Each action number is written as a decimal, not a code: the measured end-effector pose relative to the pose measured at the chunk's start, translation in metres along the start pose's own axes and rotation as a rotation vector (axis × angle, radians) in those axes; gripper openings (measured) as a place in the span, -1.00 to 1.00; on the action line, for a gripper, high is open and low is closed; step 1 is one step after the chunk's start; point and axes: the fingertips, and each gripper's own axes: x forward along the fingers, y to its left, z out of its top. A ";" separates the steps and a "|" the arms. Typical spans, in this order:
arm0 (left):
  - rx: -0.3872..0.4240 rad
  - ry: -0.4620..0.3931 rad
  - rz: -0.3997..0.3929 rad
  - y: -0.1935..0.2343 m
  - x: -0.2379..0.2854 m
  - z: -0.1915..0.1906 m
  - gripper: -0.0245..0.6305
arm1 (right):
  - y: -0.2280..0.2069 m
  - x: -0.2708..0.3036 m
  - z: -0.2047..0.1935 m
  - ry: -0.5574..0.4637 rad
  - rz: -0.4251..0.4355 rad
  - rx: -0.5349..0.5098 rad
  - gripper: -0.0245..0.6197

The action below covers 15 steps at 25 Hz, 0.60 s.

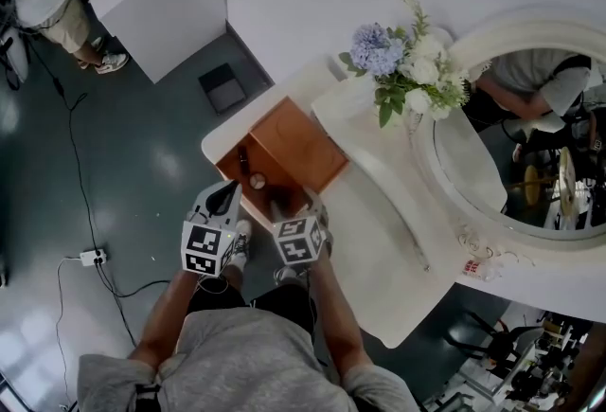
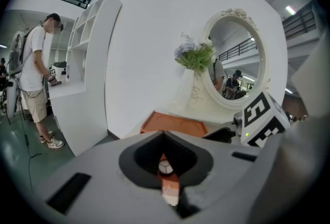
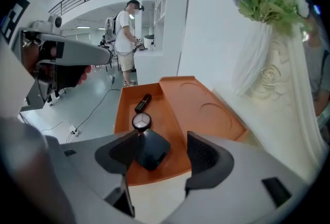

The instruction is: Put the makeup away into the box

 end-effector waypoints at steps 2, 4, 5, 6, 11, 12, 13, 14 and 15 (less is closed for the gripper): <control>0.019 -0.020 -0.021 -0.008 0.001 0.012 -0.92 | -0.011 -0.014 0.009 -0.050 -0.034 0.033 0.02; 0.039 -0.040 -0.044 -0.018 0.001 0.025 -0.93 | -0.024 -0.031 0.016 -0.101 -0.074 0.073 0.02; 0.050 -0.050 -0.058 -0.024 0.001 0.032 -0.93 | -0.031 -0.041 0.019 -0.127 -0.097 0.096 0.02; 0.062 -0.061 -0.073 -0.031 0.002 0.039 -0.93 | -0.039 -0.051 0.021 -0.152 -0.121 0.120 0.02; 0.136 -0.117 -0.169 -0.069 0.010 0.076 -0.93 | -0.082 -0.110 0.028 -0.318 -0.257 0.244 -0.10; 0.152 -0.128 -0.190 -0.078 0.010 0.083 -0.93 | -0.090 -0.124 0.029 -0.354 -0.293 0.262 -0.14; 0.167 -0.140 -0.212 -0.087 0.011 0.090 -0.93 | -0.098 -0.139 0.028 -0.386 -0.331 0.279 -0.18; 0.182 -0.151 -0.234 -0.097 0.011 0.096 -0.93 | -0.106 -0.153 0.027 -0.413 -0.367 0.293 -0.22; 0.197 -0.163 -0.256 -0.107 0.011 0.102 -0.92 | -0.113 -0.168 0.024 -0.434 -0.402 0.306 -0.25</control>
